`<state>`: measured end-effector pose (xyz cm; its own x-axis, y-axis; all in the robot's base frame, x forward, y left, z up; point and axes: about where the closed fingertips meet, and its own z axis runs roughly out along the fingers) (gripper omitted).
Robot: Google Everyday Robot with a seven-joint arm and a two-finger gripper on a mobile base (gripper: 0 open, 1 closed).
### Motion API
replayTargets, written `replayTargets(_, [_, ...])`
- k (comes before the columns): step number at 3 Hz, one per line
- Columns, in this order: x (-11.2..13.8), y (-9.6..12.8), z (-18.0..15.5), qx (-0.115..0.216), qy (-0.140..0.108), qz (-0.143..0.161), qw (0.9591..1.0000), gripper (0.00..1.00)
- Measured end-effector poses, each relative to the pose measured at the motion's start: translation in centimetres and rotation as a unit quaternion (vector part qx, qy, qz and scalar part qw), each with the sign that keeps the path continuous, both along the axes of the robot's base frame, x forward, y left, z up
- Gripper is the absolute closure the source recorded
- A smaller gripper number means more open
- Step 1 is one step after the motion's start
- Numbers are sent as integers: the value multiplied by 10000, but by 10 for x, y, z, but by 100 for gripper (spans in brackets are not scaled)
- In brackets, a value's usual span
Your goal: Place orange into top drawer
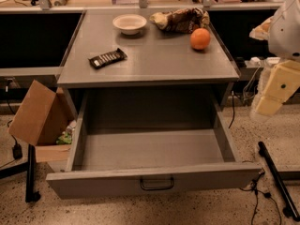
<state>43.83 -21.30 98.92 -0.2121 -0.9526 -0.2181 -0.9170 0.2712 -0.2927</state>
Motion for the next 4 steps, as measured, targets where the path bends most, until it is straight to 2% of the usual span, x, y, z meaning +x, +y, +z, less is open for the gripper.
replayTargets(1, [1,0,1,37,-69,-31,10000,0])
replayTargets(2, [32,-20,-7,267,-305,-338,9986,0])
replayTargets(3, [112,-51,-29,776,-774,-723,9913,0])
replayTargets(4, [163,-61,-45,1327,-960,-870,9827,0])
